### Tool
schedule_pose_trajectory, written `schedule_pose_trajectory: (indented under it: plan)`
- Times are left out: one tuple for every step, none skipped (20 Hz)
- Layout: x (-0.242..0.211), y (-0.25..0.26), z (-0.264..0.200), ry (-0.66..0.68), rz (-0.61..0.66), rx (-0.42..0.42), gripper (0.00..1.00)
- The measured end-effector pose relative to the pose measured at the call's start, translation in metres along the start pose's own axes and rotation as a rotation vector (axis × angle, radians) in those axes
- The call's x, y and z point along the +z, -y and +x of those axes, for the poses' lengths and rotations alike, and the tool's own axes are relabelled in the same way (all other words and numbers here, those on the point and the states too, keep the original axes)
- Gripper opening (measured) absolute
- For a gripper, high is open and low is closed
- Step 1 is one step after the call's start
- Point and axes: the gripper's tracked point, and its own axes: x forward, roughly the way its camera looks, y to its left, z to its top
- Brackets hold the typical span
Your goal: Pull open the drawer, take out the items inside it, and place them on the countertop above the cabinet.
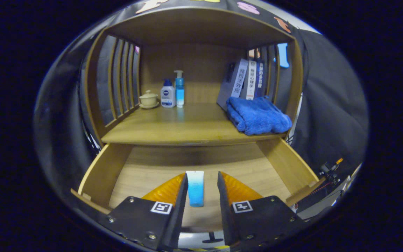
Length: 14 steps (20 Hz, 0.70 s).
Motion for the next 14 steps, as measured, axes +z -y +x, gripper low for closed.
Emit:
schedule_pose_trajectory:
  plan:
    - [-0.004, 0.000, 0.014, -0.042, -0.005, -0.002, 0.48]
    - [-0.009, 0.001, 0.025, -0.090, -0.010, -0.010, 0.48]
    - [-0.016, -0.001, 0.034, -0.136, -0.008, -0.012, 0.48]
    - [-0.024, -0.002, 0.041, -0.184, -0.006, -0.010, 0.48]
    - [-0.033, -0.005, 0.047, -0.229, -0.003, -0.008, 0.48]
    - [-0.042, -0.006, 0.053, -0.278, -0.003, -0.009, 0.48]
    - [-0.051, -0.008, 0.057, -0.322, -0.008, -0.007, 0.48]
    - [-0.062, -0.009, 0.057, -0.365, -0.017, -0.006, 0.48]
    - [-0.069, -0.010, 0.060, -0.402, -0.030, -0.007, 0.48]
    - [-0.077, -0.011, 0.062, -0.436, -0.040, -0.008, 0.48]
    - [-0.086, -0.012, 0.060, -0.480, -0.046, -0.007, 0.48]
    - [-0.086, -0.011, 0.061, -0.493, -0.054, -0.015, 0.48]
    - [-0.088, -0.009, 0.062, -0.507, -0.048, -0.027, 0.49]
    - [-0.092, -0.012, 0.062, -0.531, -0.039, -0.022, 0.51]
